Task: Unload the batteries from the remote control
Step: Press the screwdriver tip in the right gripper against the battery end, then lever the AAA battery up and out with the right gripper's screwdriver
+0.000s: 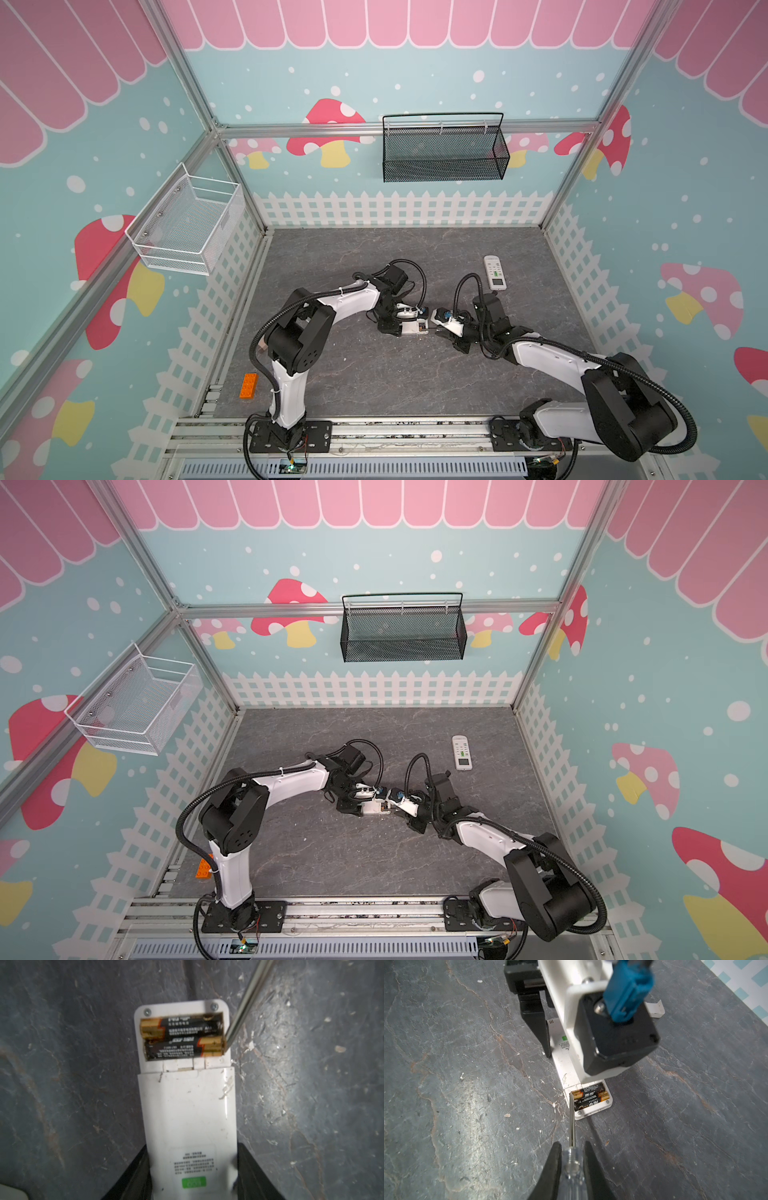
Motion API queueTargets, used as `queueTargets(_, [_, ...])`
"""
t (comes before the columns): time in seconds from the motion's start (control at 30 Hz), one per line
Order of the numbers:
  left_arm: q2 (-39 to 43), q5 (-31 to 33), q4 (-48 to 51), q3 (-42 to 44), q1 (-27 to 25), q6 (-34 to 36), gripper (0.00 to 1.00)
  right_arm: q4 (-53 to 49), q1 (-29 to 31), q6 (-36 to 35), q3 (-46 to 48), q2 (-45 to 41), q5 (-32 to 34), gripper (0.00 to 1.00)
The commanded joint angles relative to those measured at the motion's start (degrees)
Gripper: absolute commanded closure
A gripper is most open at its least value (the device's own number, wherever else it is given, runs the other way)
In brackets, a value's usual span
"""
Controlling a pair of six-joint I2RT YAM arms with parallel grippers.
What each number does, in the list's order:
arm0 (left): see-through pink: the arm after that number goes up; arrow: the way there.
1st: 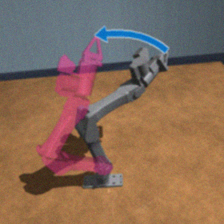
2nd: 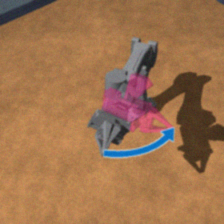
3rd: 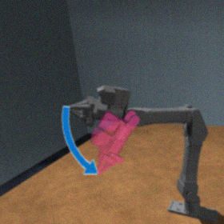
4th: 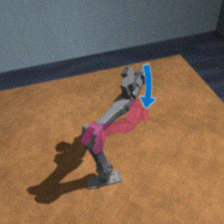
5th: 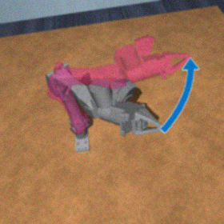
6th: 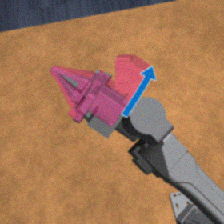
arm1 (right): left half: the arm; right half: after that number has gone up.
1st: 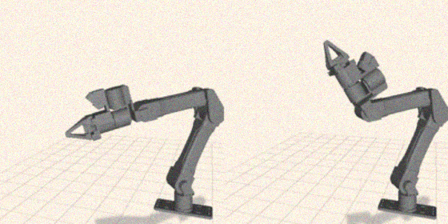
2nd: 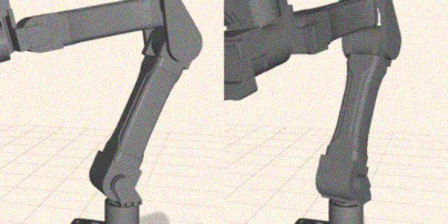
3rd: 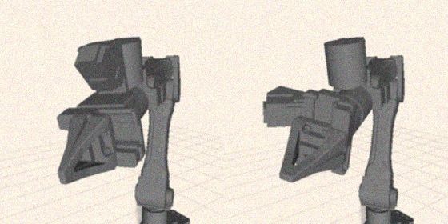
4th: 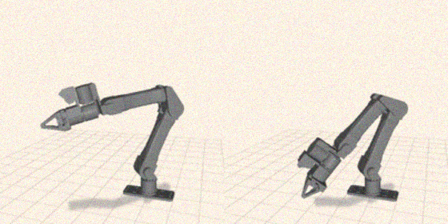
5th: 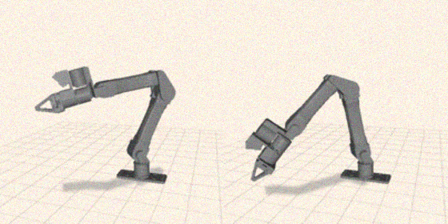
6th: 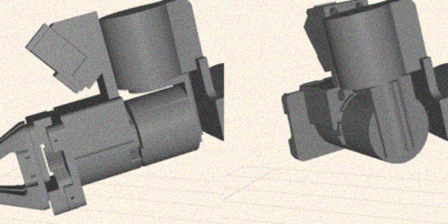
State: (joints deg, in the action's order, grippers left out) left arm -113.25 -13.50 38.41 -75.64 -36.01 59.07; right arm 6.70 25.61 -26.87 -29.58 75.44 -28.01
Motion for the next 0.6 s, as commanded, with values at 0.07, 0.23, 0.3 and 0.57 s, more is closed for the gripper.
queueTargets(0.07, [-3.64, 4.14, 0.24, 2.69, -0.20, 2.63, 0.58, 6.15, -0.82, -0.86, -0.20, -1.04, 4.45, 1.00])
queueTargets(0.23, [-3.64, 4.75, -0.48, 2.66, -0.20, 1.71, 0.57, 5.87, -0.84, -1.01, 0.31, -1.28, 4.45, 1.00])
queueTargets(0.3, [-3.51, 5.46, -1.29, 2.69, -0.25, 1.01, 0.57, 5.52, -0.84, -1.21, 0.40, -1.36, 4.53, 1.00])
queueTargets(0.57, [-2.95, 8.83, -6.06, 1.72, -0.20, -1.38, 0.60, 5.51, -0.83, -1.89, 0.45, -0.69, 6.01, 1.00])
